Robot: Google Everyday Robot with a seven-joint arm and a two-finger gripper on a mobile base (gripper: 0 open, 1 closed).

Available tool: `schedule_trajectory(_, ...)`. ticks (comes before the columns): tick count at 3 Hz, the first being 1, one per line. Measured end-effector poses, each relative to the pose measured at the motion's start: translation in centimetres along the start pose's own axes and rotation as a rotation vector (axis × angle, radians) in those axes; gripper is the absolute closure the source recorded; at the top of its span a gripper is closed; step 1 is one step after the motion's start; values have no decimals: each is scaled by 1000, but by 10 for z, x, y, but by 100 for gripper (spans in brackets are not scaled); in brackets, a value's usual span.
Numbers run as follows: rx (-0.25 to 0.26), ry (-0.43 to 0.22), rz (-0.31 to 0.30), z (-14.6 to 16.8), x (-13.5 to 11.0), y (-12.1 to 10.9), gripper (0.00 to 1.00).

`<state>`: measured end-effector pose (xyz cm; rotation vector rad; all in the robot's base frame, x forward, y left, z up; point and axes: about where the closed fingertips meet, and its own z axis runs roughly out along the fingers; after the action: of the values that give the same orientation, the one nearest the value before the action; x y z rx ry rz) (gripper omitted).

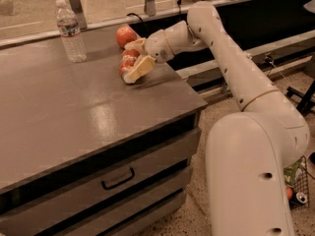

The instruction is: Move coke can near apple

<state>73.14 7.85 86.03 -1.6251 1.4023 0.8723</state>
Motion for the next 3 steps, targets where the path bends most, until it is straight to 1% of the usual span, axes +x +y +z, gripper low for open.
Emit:
schedule_trajectory(1, -8, 17, -8, 3, -2, 2, 64)
schedule_trajectory(2, 2, 0, -20, -1, -8, 4, 88)
schedule_trajectory(3, 26, -33, -40, -10, -18, 6, 100)
